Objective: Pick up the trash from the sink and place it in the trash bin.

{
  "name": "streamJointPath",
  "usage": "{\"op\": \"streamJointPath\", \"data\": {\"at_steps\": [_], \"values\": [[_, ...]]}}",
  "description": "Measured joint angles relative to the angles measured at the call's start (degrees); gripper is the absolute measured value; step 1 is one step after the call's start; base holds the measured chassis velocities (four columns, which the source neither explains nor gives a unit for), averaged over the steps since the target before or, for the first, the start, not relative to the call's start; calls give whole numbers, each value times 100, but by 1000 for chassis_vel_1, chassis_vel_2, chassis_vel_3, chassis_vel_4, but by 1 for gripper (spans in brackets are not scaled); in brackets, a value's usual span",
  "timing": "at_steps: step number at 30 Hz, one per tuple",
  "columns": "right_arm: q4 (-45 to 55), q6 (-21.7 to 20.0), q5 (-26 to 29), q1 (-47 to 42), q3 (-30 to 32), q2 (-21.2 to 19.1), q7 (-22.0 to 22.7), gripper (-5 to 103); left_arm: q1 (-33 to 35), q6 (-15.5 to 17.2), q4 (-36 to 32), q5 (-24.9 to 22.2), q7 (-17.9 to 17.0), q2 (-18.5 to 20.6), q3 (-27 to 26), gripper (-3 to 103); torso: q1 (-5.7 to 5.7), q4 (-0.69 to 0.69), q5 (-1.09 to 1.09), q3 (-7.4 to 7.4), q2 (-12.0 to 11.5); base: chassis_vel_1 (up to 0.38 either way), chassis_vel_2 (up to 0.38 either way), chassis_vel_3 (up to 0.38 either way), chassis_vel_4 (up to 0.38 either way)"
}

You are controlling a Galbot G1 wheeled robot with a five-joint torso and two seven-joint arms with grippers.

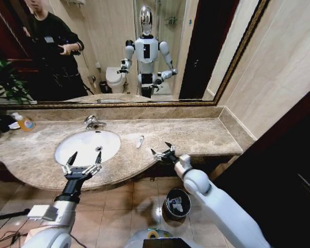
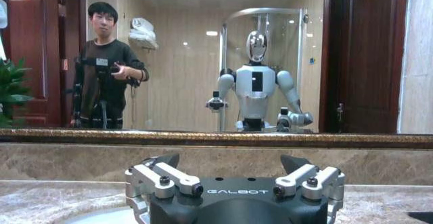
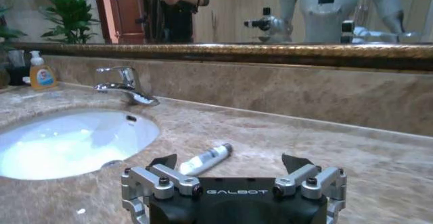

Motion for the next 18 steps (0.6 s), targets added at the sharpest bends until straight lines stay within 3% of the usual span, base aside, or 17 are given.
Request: {"op": "streamJointPath", "data": {"at_steps": [3,8,18], "values": [[-264,-105,45,413,-380,274,444,100,0,0,0,0,0,0,0,100,0,1,0,0,0,0,0,0,0],[-503,-394,-16,680,-516,565,1015,100,0,0,0,0,0,0,0,100,0,0,-1,0,0,0,0,0,0],[-790,-722,-66,890,-661,1159,1620,100,0,0,0,0,0,0,0,100,0,0,0,0,0,0,0,0,0]]}}
